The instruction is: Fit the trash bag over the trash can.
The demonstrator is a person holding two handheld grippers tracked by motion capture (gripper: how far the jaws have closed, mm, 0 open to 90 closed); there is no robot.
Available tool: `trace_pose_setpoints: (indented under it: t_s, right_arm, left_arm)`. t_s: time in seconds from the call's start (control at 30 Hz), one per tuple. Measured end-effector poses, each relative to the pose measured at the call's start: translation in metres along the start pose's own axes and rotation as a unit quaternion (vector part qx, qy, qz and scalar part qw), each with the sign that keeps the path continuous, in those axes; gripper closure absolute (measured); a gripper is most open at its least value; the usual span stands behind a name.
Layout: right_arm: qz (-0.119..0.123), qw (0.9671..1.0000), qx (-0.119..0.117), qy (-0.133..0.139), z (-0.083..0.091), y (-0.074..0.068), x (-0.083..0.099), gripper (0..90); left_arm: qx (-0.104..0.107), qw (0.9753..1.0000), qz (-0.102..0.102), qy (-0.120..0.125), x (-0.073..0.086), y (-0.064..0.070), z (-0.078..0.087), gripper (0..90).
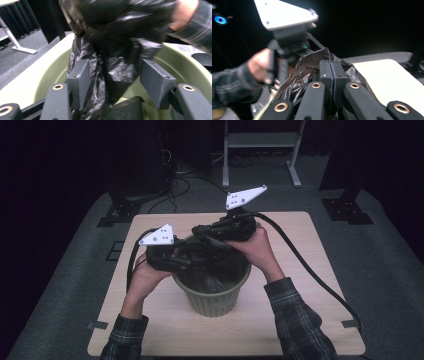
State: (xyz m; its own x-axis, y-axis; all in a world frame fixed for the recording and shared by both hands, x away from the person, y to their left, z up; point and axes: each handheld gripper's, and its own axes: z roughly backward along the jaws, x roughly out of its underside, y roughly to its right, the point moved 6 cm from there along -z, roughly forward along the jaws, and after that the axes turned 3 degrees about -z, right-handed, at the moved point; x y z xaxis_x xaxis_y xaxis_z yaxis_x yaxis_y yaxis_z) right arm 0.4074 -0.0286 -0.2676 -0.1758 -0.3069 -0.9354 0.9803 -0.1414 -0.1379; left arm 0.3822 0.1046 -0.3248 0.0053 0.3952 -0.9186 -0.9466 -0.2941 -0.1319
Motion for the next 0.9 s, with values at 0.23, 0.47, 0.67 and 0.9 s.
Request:
trace_pose_setpoints:
  t_s: [0.23, 0.47, 0.67, 0.9]
  right_arm:
    - [0.0, 0.9999, -0.015, -0.001, -0.003, -0.005, -0.002, 88.8]
    - [-0.002, 0.9999, -0.013, -0.001, -0.003, -0.004, -0.001, 83.8]
    - [-0.014, 0.9996, 0.023, -0.003, 0.014, 0.002, 0.002, 63.4]
    - [-0.032, 0.9984, 0.044, 0.018, 0.054, 0.008, 0.016, 61.0]
  left_arm:
    - [0.002, 0.9998, -0.01, 0.017, -0.009, -0.005, -0.006, 40.5]
    - [0.021, 0.9996, -0.016, 0.012, -0.016, -0.001, -0.008, 84.5]
    - [0.015, 0.9997, 0.01, 0.016, -0.002, -0.005, 0.007, 89.6]
    - [-0.002, 0.9997, 0.019, 0.017, 0.009, -0.012, 0.021, 89.5]
